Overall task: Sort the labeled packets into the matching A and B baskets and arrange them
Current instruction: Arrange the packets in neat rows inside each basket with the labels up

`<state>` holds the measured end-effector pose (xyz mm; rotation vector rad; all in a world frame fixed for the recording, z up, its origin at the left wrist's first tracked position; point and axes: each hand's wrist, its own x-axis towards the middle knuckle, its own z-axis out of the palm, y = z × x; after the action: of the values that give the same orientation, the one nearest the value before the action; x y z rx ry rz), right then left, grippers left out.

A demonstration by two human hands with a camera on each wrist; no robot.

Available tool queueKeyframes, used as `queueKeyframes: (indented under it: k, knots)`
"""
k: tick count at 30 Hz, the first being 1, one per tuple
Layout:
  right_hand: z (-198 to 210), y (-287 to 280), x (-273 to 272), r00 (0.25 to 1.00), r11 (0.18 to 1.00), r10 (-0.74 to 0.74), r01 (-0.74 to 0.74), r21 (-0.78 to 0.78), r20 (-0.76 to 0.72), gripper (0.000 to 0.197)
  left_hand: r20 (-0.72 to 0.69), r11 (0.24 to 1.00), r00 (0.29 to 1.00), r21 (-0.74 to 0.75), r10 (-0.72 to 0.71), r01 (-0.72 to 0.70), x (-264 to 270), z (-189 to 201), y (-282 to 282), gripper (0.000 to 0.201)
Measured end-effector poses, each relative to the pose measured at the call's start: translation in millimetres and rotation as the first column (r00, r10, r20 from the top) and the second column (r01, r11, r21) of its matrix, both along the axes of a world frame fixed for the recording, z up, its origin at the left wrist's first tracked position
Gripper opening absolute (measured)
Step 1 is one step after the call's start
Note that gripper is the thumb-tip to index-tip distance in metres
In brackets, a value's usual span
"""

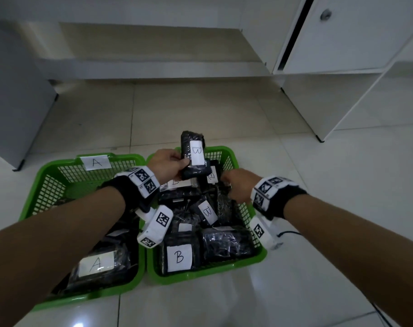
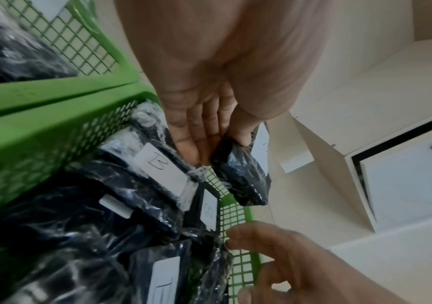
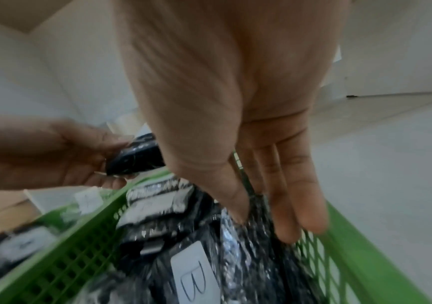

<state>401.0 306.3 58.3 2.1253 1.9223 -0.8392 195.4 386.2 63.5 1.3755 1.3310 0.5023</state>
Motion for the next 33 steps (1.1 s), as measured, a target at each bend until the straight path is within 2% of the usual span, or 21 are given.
queueKeyframes:
  k: [3,7,9,10,12,13,16,20,23,25,29,33]
  knots:
    - [-9.9,-1.2,-3.6,0.987,0.991,0.134,-0.131,-0.04,0.083,0.053,-0.078,1.0,0.997,-0.016,-0.017,0.016,-8.7,-6.3,-3.4,0.015]
    - [1.7,-0.9,4.1,0.993,0.992,0.113,-0.111,-0.064,0.027,0.037,-0.11,0.999,0.994,-0.032,-0.025,0.022,-14.9,-10.3,-3.9,0.006]
    - [13.9,1.1,15.7,0.993,0.995,-0.025,0.014,-0.098,-0.113,0.029,-0.119,0.999,0.993,-0.048,-0.015,0.009,-14.7,-10.8,-1.2,0.012]
    - [20.9,2.3,23.0,0.97,0.989,-0.115,0.092,-0.114,-0.213,0.027,-0.121,0.998,0.993,-0.059,-0.009,0.002,-14.1,-10.3,-0.7,0.016]
    - [36.7,2.7,36.4,0.879,0.969,-0.245,0.23,-0.085,-0.41,0.024,-0.093,0.997,0.996,-0.076,-0.002,-0.005,-11.3,-8.7,0.1,0.019]
    - [44.1,1.4,41.1,0.836,0.959,-0.26,0.28,-0.031,-0.482,0.023,-0.075,0.996,0.997,-0.086,0.003,-0.009,-9.8,-8.4,0.5,0.021]
    - [51.6,-4.3,47.2,0.812,0.923,-0.221,0.353,0.153,-0.54,0.021,-0.051,0.995,0.998,-0.098,0.023,-0.028,-3.2,-6.2,0.3,0.021]
    - [36.3,-13.5,39.4,0.699,0.836,-0.287,0.516,0.185,-0.655,0.019,-0.038,0.994,0.998,-0.099,0.047,-0.051,3.6,-8.0,-1.5,0.015]
    - [21.9,-14.3,24.7,0.654,0.782,-0.323,0.592,0.196,-0.684,0.023,-0.033,0.993,0.998,-0.104,0.047,-0.05,4.5,-8.0,-2.8,0.016]
    - [10.8,-11.6,17.4,0.684,0.754,-0.34,0.609,0.247,-0.646,0.028,-0.02,0.993,0.999,-0.103,0.047,-0.049,4.4,-9.1,-1.5,0.022]
    - [-6.4,-11.9,10.1,0.82,0.721,-0.39,0.555,0.416,-0.418,0.034,0.004,0.992,0.998,-0.106,0.07,-0.069,0.0,-8.2,4.1,0.028]
    - [-17.2,-9.8,-1.3,0.937,0.803,-0.289,0.349,0.484,-0.196,0.034,0.026,0.99,0.995,-0.106,0.099,-0.095,-5.7,-7.5,11.0,0.017]
